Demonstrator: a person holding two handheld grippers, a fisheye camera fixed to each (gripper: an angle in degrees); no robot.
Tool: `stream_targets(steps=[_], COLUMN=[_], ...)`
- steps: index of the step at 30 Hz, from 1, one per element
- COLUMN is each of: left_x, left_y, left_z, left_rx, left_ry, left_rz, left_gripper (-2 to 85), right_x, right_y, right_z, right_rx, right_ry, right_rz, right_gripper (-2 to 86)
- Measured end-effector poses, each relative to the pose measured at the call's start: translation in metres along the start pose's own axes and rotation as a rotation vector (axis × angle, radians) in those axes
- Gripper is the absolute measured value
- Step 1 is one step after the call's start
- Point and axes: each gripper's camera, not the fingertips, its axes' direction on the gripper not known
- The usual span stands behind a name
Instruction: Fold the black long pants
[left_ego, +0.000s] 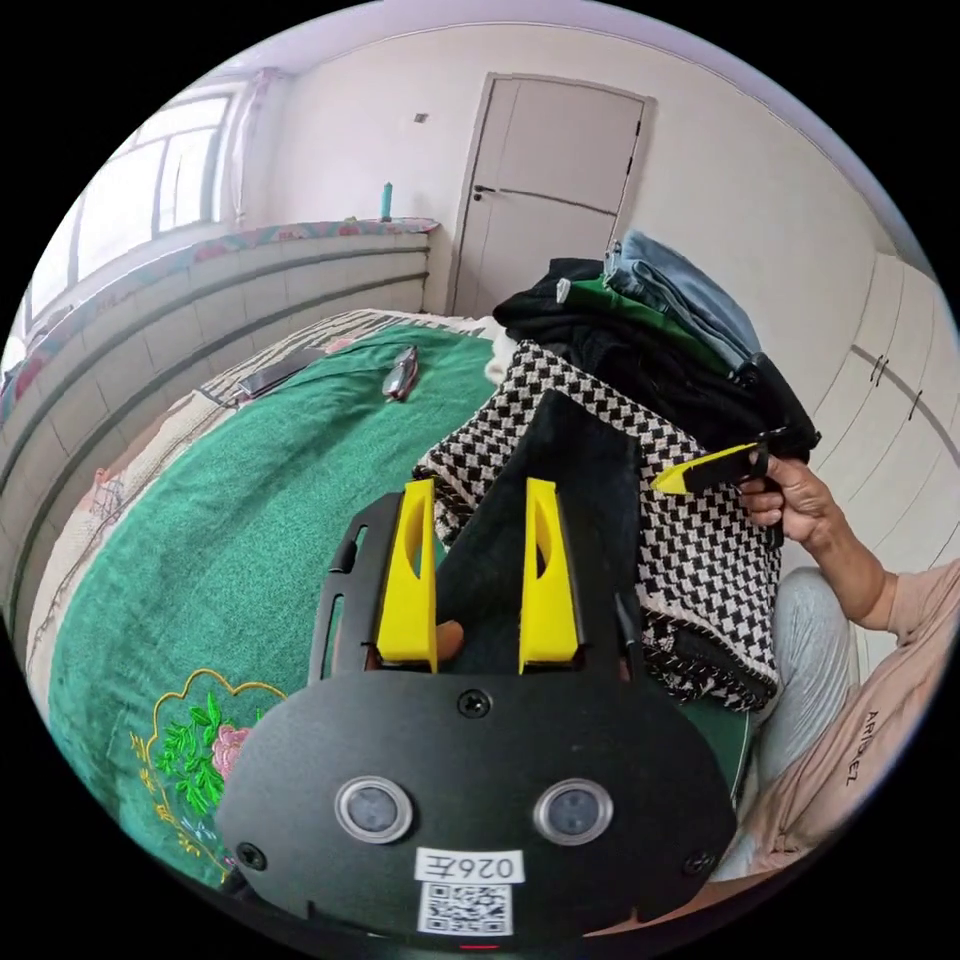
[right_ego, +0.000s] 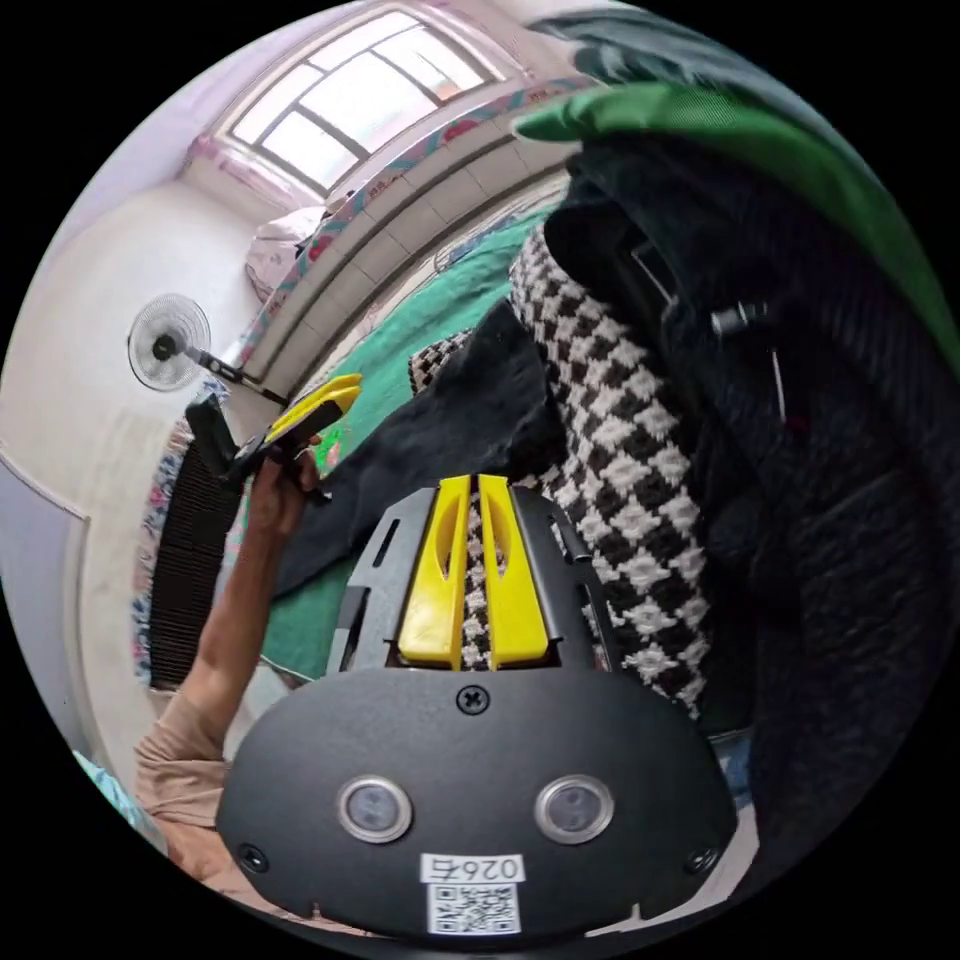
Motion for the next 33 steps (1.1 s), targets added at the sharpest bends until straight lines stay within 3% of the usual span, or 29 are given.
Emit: stream_targets(steps=[3, 7, 16, 20, 26, 33], left_x=[-0.01, -0.023, -0.04, -0.035, -0.029, -0.023], left_y=[-0.005, -0.003, -0.002, -0.006, -0.015, -0.027], left_z=[0.021, 0.049, 0.035, 0.02, 0.01, -0.029], left_rx=[-0.111, -0.225, -0.167, -0.189, -0.24, -0.259], left_ry=[0.106, 0.299, 0.416, 0.414, 0.475, 0.464], left_rz=[-0.028, -0.102, -0.187, -0.134, -0.088, -0.024], left_gripper=[15.5, 15.4, 11.8, 8.1, 10.8, 5.3], right_x=[0.037, 0.06, 0.073, 0.09, 0.096, 0.085], right_y=[0.002, 0.0, -0.02, -0.021, -0.029, -0.044], right_z=[0.005, 0.009, 0.03, 0.02, 0.031, 0.043], right_rx=[0.02, 0.091, 0.111, 0.091, 0.054, 0.097], right_ry=[-0.14, -0.157, -0.126, -0.22, -0.181, -0.215], right_rz=[0.114, 0.179, 0.195, 0.224, 0.213, 0.218], right_gripper=[3.5, 3.7, 8.0, 9.0, 6.1, 9.1])
